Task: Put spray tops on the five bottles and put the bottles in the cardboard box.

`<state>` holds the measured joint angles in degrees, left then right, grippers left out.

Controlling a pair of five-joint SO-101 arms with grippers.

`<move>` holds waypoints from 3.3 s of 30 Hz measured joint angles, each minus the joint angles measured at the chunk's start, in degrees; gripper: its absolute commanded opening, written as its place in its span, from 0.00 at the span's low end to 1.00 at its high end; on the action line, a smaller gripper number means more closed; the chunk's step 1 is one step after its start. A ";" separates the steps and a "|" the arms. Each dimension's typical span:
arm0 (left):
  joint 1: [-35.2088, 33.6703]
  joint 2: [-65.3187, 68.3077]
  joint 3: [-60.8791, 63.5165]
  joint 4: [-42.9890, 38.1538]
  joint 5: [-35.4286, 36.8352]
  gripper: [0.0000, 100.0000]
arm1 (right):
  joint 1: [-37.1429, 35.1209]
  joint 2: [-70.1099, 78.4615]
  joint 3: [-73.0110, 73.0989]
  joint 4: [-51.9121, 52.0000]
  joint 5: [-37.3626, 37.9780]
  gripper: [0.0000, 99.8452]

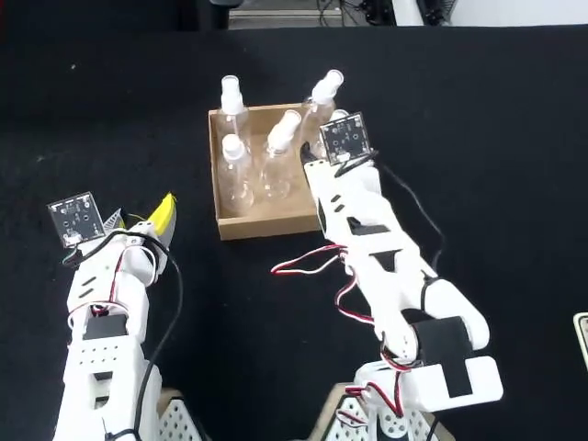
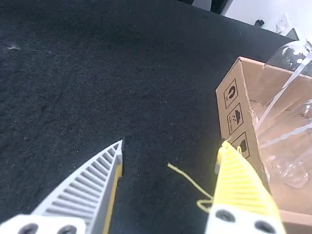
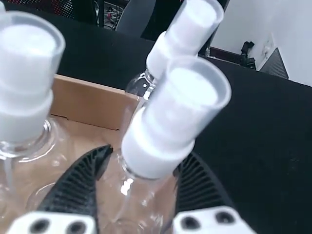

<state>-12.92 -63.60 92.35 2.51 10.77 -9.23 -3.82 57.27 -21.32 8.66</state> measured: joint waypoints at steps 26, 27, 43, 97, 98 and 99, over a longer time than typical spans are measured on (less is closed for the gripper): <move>0.00 0.00 0.00 0.00 -0.09 0.29 | -0.09 0.00 0.09 0.00 0.00 0.13; 0.00 0.00 0.00 0.00 -0.09 0.29 | -0.09 0.00 0.09 0.00 0.00 0.13; 0.00 0.00 0.00 0.00 -0.09 0.29 | -0.09 -4.22 5.19 0.09 0.00 0.26; 0.00 0.00 0.00 -0.53 -0.09 0.29 | 10.46 -27.60 10.55 0.18 -3.08 0.04; 0.00 0.00 0.00 -0.53 -0.09 0.29 | 11.25 -28.40 10.55 0.53 -3.16 0.04; 0.00 0.00 0.00 -0.53 -0.09 0.29 | 11.96 -29.27 10.55 1.23 -3.25 0.04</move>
<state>-12.92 -63.60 92.35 1.98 10.68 2.73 -33.10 67.82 -20.09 5.41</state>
